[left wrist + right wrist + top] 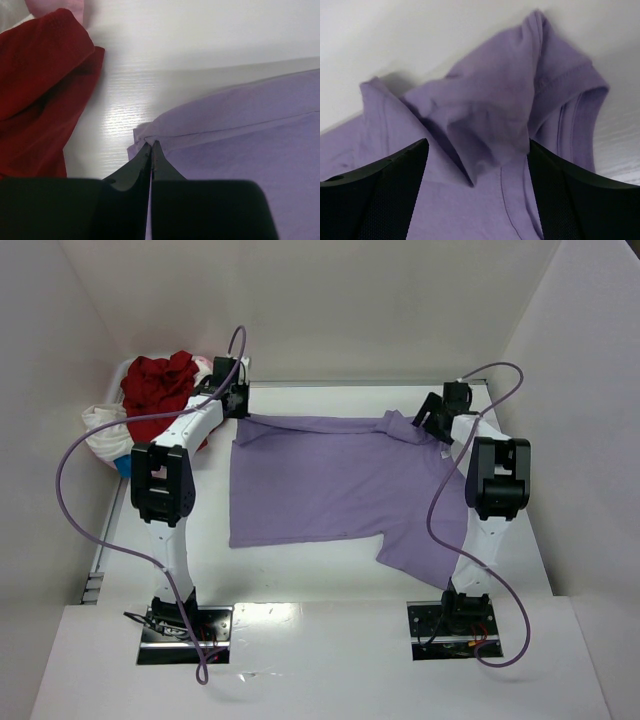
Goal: Fold and stack the t-shirts
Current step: Fold the flattened tshirt in 1/3 of the way
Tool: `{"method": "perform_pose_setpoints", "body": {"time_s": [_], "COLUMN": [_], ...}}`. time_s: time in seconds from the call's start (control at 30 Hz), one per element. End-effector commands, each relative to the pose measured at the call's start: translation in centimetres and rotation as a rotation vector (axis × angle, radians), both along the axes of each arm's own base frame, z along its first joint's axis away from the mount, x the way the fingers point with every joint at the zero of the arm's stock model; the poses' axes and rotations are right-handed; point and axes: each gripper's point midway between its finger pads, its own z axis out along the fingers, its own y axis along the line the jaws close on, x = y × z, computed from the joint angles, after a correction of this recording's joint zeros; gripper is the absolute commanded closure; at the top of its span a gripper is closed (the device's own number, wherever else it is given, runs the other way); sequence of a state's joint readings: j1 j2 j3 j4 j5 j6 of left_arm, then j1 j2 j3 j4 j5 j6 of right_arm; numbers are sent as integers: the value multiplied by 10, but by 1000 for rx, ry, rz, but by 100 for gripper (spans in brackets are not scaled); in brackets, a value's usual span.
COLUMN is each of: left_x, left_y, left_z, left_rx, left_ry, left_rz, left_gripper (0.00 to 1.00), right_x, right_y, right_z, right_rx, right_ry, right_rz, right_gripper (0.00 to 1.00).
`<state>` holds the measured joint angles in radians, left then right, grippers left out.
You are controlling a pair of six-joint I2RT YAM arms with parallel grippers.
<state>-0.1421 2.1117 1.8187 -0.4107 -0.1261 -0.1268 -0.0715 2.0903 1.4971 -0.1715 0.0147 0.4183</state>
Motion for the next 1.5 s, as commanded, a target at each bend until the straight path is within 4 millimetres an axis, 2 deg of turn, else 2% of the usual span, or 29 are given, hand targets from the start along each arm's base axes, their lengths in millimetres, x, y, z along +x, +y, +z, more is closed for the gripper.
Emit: {"method": "perform_pose_setpoints", "body": {"time_s": [0.0,0.13,0.3,0.33,0.5,0.57,0.63,0.67,0.77,0.83,0.93,1.0,1.07,1.2,1.23,1.27,1.47], "left_x": [1,-1,-1,0,0,0,0,0,0,0,0,0,0,0,0,0,0], "left_y": [-2,-4,-4,-4,-4,-4,-4,-4,-4,-4,-4,-4,-5,-5,-5,-5,-5], "left_z": [28,25,25,20,20,20,15,15,10,10,10,5,5,5,5,5,5], "left_rx": [-8,-14,-14,-12,-12,-12,-11,-11,-10,-10,-10,-9,-15,-15,-15,-15,-15], "left_ry": [-62,-52,-52,-43,-43,-43,-34,-34,-25,-25,-25,-16,-15,-15,-15,-15,-15], "left_rz": [-17,-25,-25,-25,-25,-25,-24,-24,-24,-24,-24,-24,-31,-31,-31,-31,-31], "left_gripper": [100,100,100,100,100,100,100,100,100,100,100,100,100,100,100,100,100], "right_x": [-6,-16,-18,-18,-4,1,8,6,13,14,9,10,10,6,6,4,1], "right_y": [8,20,18,18,17,17,17,22,20,17,11,5,7,13,13,14,16], "right_z": [25,16,7,6,15,18,18,17,24,28,22,36,42,28,30,20,10], "right_rx": [15,80,73,73,76,76,75,76,69,49,16,-9,-1,27,34,35,49], "right_ry": [-46,-16,-8,-8,-50,-59,-66,-57,-70,-67,-23,-48,-59,-35,-32,-8,9], "right_rz": [21,37,28,27,23,23,23,32,26,31,20,-4,5,20,14,13,13], "right_gripper": [16,16,16,16,31,34,42,44,50,49,34,27,27,27,27,27,27]}}
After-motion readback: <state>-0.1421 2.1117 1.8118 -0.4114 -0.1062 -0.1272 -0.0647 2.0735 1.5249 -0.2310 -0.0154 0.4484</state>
